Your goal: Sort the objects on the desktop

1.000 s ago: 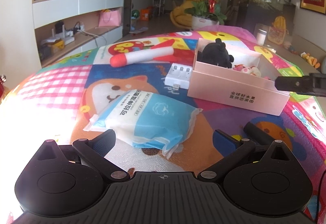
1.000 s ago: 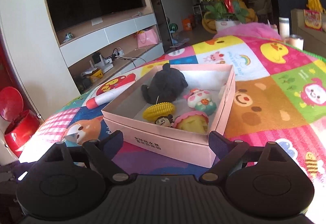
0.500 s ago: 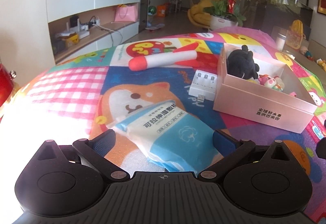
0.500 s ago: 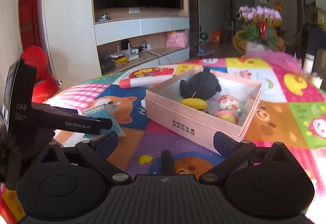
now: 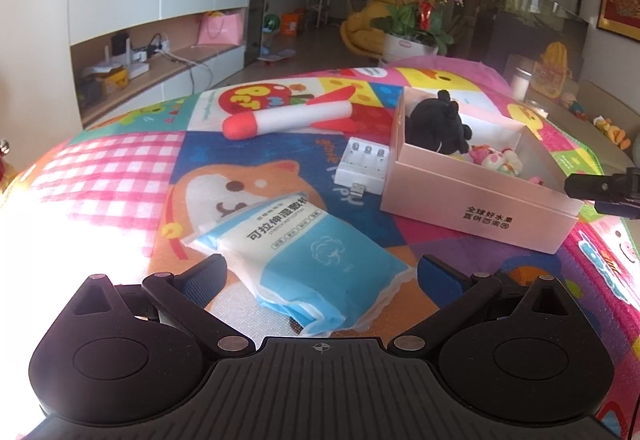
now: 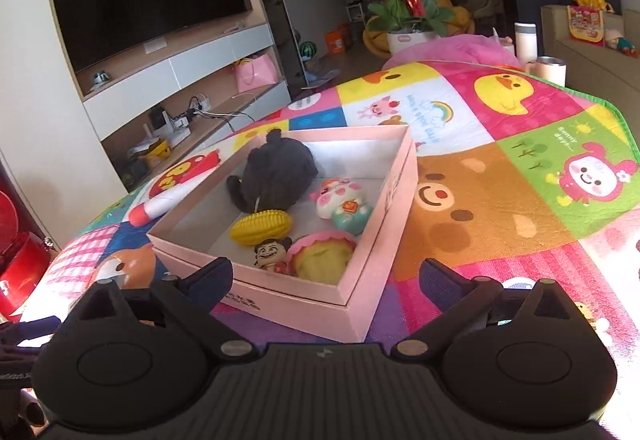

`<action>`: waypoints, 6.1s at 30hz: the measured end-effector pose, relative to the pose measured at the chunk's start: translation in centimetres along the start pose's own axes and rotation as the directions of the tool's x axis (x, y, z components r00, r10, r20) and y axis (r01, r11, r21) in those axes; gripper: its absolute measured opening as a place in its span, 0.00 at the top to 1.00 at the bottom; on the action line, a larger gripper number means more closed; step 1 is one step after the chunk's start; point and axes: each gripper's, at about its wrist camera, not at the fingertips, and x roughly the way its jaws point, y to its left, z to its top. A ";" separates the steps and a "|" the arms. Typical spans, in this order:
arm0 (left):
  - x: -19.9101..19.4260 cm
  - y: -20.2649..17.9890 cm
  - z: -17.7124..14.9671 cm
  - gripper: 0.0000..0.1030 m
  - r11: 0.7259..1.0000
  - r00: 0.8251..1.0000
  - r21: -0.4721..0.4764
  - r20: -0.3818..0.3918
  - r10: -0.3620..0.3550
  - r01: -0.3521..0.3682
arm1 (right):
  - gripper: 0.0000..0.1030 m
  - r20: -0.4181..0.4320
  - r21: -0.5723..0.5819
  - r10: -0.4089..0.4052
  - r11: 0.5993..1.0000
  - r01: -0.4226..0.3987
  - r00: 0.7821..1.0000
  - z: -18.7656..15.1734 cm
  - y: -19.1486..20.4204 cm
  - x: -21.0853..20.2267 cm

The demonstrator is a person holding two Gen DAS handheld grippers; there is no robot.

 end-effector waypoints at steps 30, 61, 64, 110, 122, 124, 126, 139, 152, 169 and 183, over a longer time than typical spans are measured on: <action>-0.4 -1.5 -0.5 0.00 0.999 0.999 0.023 -0.010 -0.040 0.041 | 0.45 -0.153 -0.104 0.018 0.994 -0.034 0.988 -2.8 0.8 0.2; 3.7 -11.2 -0.7 0.00 0.931 0.970 0.272 -0.083 -0.228 0.242 | 0.11 -0.121 -0.135 -0.092 0.988 0.075 0.988 -8.3 0.0 -3.6; 3.6 -11.4 -0.5 0.00 0.937 0.965 0.234 -0.078 -0.250 0.261 | 0.06 -0.117 -0.163 -0.127 0.981 0.107 0.985 -8.5 0.8 -3.2; 4.1 -0.5 0.2 0.20 0.995 0.993 0.012 -0.062 0.102 -0.102 | 0.27 -0.078 -0.193 -0.183 0.967 0.165 0.980 -7.7 5.9 0.4; -1.7 -2.4 -1.9 0.36 0.991 0.995 0.122 -0.089 -0.043 0.054 | 0.27 -0.143 -0.184 -0.113 0.979 0.086 0.983 -8.0 4.8 -1.9; -2.8 -2.9 -2.5 0.39 0.986 0.992 0.140 -0.100 -0.075 0.089 | 0.27 -0.172 -0.185 -0.078 0.982 0.046 0.982 -8.1 4.4 -3.2; -3.8 -3.6 -2.7 0.42 0.981 0.990 0.157 -0.097 -0.100 0.115 | 0.27 -0.163 -0.205 -0.064 0.978 0.029 0.984 -8.1 4.3 -4.9; -4.5 -5.6 -4.5 0.31 0.952 0.987 0.268 -0.106 -0.124 0.148 | 0.27 0.033 -0.266 -0.034 0.963 0.041 0.999 -5.9 4.8 -11.8; -4.7 -7.5 -6.5 0.02 0.897 0.986 0.409 -0.089 -0.142 0.167 | 0.23 -0.123 -0.302 -0.086 0.952 0.046 0.989 -11.2 5.9 -5.8; -3.1 -6.1 -7.3 0.00 0.951 0.979 0.264 -0.162 -0.120 0.161 | 0.00 -0.130 -0.268 -0.100 0.961 0.062 0.986 -11.9 4.9 -5.6; -4.0 -5.7 -5.8 0.00 0.967 0.976 0.173 -0.145 -0.160 0.184 | 0.26 -0.081 -0.321 -0.087 0.945 0.056 0.993 -11.6 6.8 -5.4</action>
